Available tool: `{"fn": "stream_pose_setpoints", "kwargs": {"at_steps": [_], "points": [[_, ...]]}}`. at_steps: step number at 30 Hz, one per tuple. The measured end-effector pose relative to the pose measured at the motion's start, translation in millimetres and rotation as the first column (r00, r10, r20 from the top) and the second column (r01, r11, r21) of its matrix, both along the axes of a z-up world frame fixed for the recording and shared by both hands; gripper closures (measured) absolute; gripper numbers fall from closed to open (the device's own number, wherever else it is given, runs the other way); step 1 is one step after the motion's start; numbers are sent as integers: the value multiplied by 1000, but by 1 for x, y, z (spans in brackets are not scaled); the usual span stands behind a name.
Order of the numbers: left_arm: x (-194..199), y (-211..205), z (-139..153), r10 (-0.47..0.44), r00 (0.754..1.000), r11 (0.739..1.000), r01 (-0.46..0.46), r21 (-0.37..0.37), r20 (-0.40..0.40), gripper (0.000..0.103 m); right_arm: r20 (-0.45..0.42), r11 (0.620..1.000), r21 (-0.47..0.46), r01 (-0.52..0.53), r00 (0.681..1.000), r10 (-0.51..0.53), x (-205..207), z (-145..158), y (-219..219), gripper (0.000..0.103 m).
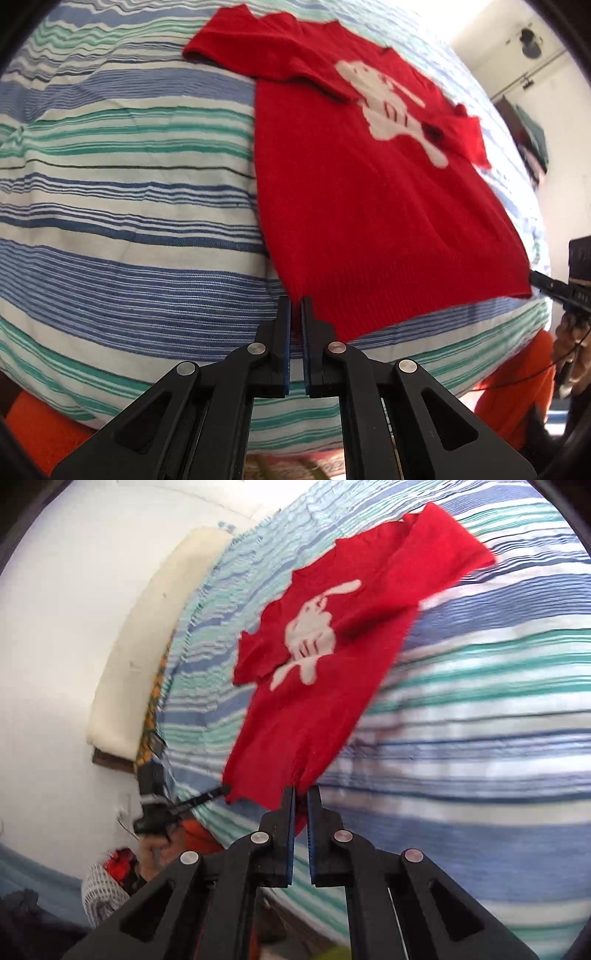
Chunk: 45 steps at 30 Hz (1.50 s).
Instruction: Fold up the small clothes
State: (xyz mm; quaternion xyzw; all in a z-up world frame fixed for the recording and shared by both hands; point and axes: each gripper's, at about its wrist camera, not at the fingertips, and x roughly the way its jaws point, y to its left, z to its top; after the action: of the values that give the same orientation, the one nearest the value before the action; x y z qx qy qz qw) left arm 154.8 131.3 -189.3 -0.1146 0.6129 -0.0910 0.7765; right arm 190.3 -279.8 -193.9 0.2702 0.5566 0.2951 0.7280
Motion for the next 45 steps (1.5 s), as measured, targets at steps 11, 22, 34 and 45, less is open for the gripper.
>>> {"fn": "stream_pose_setpoints", "kwargs": {"at_steps": [11, 22, 34, 45], "points": [[-5, 2, -28, 142, 990, 980, -144, -138, -24, 53, -139, 972, 138, 189, 976, -170, -14, -72, -23, 56], [-22, 4, 17, 124, 992, 992, -123, -37, 15, 102, -23, 997, -58, 47, 999, -48, -22, -22, 1, 99], [-27, -17, -42, 110, 994, 983, -105, 153, -23, 100, -75, 971, -234, 56, 994, -76, -37, -53, -14, 100], [-36, -40, -31, 154, 987, 955, -161, 250, 48, 74, 158, 891, -449, 64, 987, 9, -56, -31, 17, 83]]}}
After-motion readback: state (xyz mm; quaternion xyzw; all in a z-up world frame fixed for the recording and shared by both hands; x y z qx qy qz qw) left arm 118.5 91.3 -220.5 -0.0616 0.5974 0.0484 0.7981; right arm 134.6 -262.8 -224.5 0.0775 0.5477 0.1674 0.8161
